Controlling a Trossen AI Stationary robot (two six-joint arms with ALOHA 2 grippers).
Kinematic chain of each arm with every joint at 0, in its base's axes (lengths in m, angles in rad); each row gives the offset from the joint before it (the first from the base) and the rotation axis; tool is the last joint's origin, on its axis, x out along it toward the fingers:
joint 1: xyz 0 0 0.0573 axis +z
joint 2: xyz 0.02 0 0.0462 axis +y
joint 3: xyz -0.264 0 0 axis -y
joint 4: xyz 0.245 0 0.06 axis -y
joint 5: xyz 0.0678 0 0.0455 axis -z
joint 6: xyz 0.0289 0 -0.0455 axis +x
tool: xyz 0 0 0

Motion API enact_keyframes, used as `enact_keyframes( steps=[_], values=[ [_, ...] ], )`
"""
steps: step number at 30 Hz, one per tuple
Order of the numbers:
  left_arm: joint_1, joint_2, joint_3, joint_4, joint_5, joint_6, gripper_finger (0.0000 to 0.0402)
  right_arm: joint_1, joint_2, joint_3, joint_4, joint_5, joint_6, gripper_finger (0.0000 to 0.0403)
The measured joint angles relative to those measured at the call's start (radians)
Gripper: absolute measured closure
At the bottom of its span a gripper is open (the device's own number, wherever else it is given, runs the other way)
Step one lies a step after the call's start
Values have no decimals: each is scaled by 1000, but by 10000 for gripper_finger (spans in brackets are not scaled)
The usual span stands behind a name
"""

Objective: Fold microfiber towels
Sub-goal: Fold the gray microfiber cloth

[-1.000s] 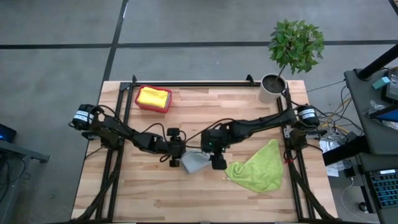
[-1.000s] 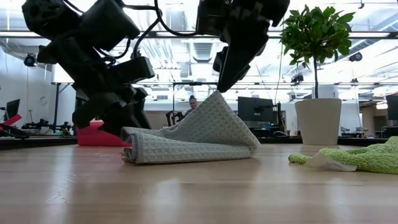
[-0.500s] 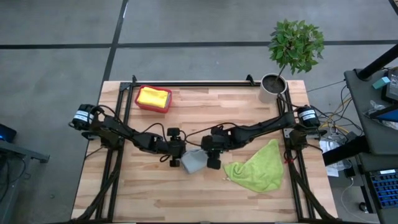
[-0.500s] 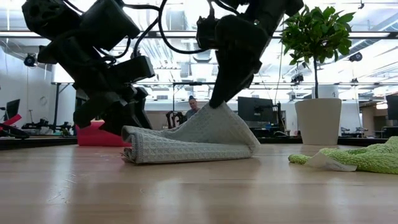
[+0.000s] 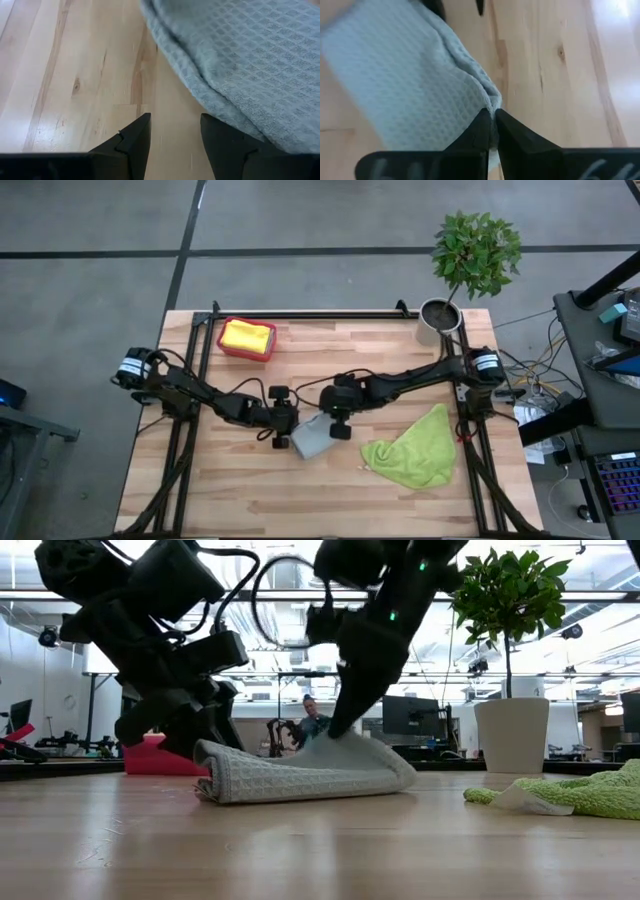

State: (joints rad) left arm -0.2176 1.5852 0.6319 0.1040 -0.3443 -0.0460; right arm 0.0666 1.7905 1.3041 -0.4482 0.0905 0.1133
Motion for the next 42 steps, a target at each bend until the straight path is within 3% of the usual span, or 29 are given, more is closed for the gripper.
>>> enact_keyframes(
  steps=[14, 24, 30, 35, 42],
  values=[
    [-2, 61, 7, 1, 21, -4, 244, -37, 81, 0, 18, 45, -28, 390],
    [-9, -100, 3, -223, 33, -38, 244, -37, 124, -1, 44, 71, -41, 390],
    [-31, -227, 5, -193, 40, -61, 247, -37, 149, 0, 67, 76, -47, 390],
    [-69, -238, 2, -97, 62, -62, 281, -37, 154, 0, 80, 76, -47, 390],
    [-85, -73, 3, 16, 92, -107, 359, -37, 154, 0, 95, 70, -47, 390]
  ],
)
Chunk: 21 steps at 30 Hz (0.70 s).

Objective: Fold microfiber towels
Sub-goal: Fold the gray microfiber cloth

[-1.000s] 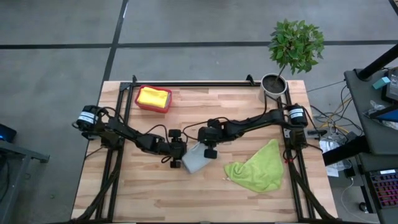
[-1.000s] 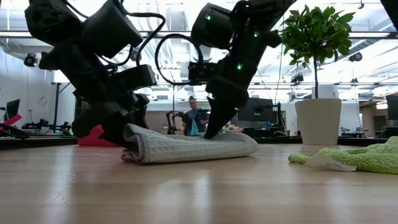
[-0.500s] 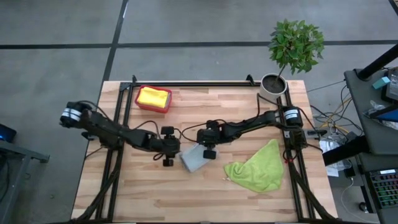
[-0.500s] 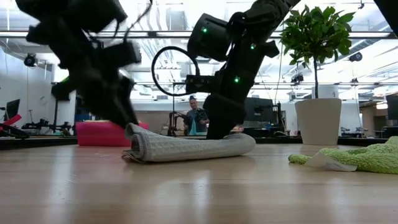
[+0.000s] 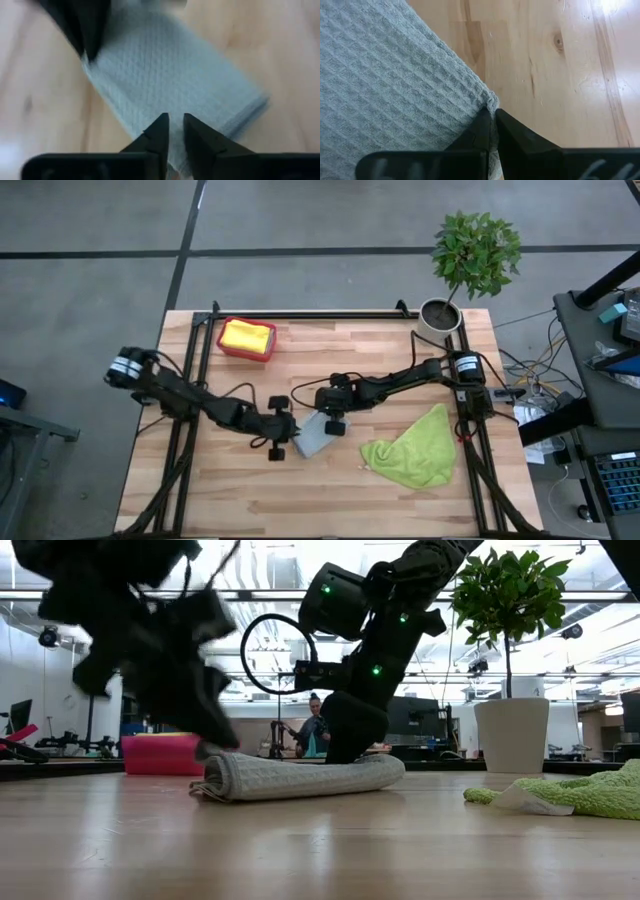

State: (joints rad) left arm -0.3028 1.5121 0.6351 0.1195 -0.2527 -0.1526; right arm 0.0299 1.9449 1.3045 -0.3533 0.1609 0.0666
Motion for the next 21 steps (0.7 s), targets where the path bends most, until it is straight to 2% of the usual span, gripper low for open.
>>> enact_keyframes(
  steps=[3, 5, 17, 21],
  values=[
    [1, 54, -3, -6, 13, -59, 390, 0, 0, 0, -5, 0, -6, 390],
    [2, 67, -6, -22, 13, -94, 398, 0, 0, 0, -7, -1, -16, 390],
    [2, 69, -21, -22, 13, -179, 401, -5, -5, 0, -18, -3, -44, 390],
    [2, 69, -29, -20, 8, -184, 401, -4, -19, -1, -43, -11, -25, 369]
  ],
)
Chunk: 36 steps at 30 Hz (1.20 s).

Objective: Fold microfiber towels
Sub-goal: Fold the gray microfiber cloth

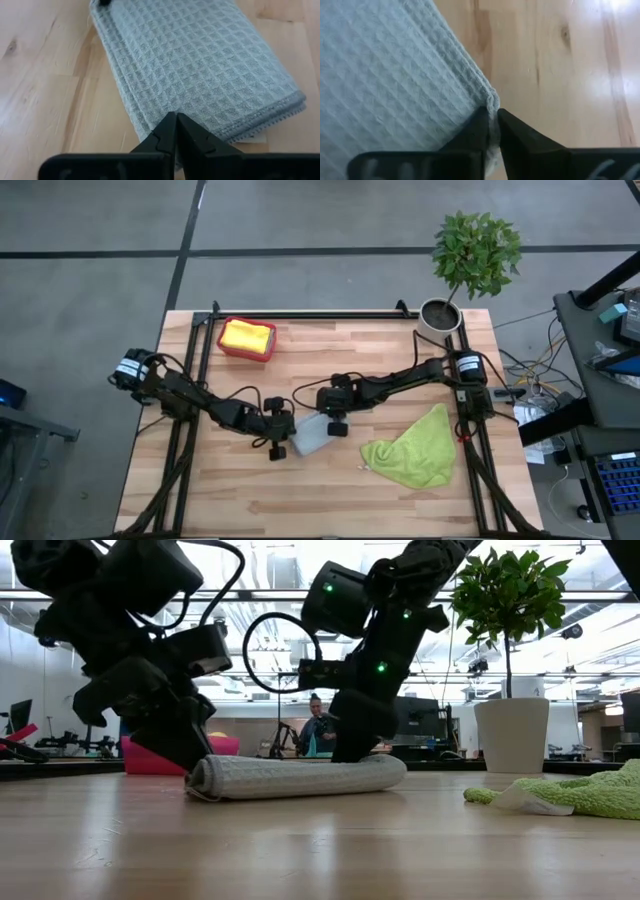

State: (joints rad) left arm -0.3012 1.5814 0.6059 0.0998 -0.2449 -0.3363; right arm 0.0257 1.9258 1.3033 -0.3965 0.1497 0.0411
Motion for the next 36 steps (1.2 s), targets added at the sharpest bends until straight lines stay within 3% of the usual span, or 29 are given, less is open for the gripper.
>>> enact_keyframes(
  steps=[10, 18, 24, 28, 36],
  values=[
    [0, -8, -5, -4, 1, 7, 401, -4, -74, -1, -64, 9, 12, 285],
    [0, -8, -5, -5, -12, 4, 397, -7, -116, -1, -110, 10, 35, 271],
    [-1, -14, -4, -11, -18, 10, 340, 21, -130, -5, -53, 11, 53, 271],
    [0, -39, -6, -16, -39, 10, 304, 50, -130, -40, 96, 11, 64, 275],
    [-12, -120, -4, -3, -45, 0, 296, 103, -125, -309, 765, 66, 116, 342]
  ],
)
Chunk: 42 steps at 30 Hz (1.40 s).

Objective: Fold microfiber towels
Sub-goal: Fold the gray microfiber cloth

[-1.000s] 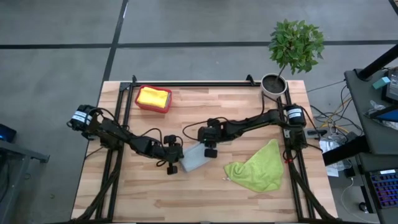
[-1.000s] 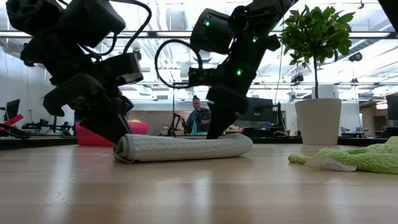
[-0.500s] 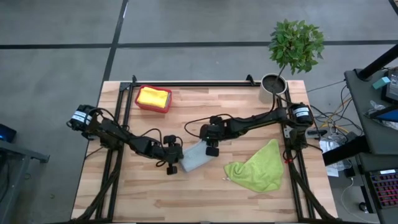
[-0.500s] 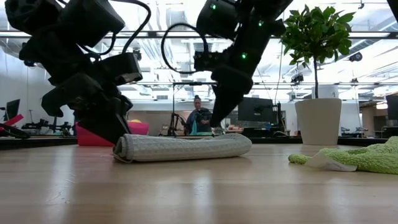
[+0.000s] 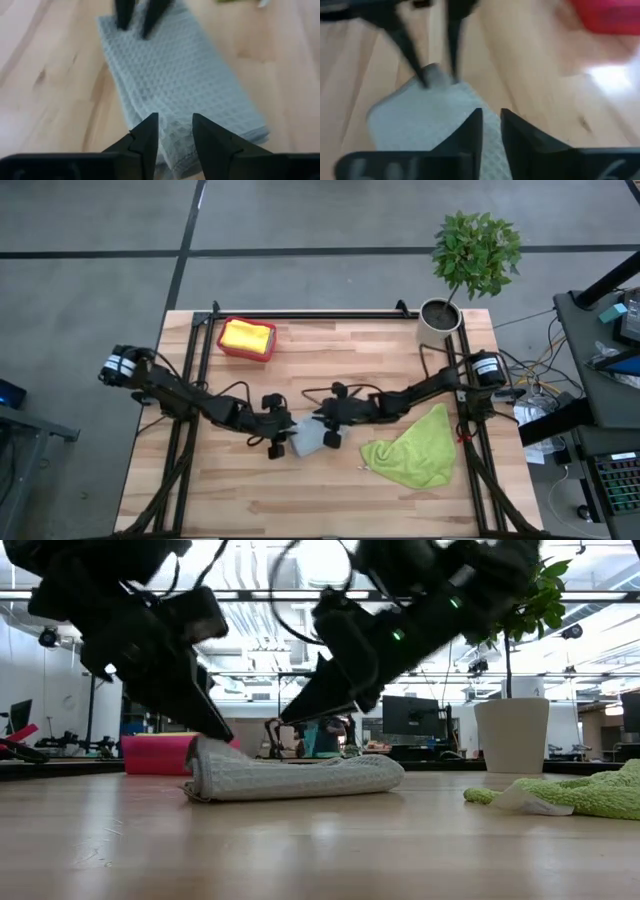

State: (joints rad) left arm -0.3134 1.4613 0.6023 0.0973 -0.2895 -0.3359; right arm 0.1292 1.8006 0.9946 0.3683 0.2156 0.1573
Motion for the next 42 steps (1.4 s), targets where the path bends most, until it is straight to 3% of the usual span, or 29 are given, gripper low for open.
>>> enact_keyframes(
  steps=[3, 7, 14, 20, 28, 33, 42],
  values=[
    [-29, -3, 1, 31, 1, -1, 315, 4, 14, -110, 228, 94, 23, 376],
    [-56, 8, 1, 50, -2, -1, 348, 1, 66, -184, 397, 130, 69, 393],
    [-52, 3, -3, -18, -184, 21, 383, 1, 147, -186, 414, 174, 117, 394],
    [-50, 2, -4, -72, -190, 23, 384, -3, 144, -186, 356, 197, 133, 394],
    [-51, -70, 9, -110, -119, -20, 384, -3, 141, -181, 317, 232, 147, 394],
    [-57, -100, 10, -105, -41, -48, 361, -4, 141, -181, 317, 238, 151, 394],
    [-57, -63, -5, -201, -91, -67, 296, -4, 141, -181, 315, 249, 166, 394]
  ],
)
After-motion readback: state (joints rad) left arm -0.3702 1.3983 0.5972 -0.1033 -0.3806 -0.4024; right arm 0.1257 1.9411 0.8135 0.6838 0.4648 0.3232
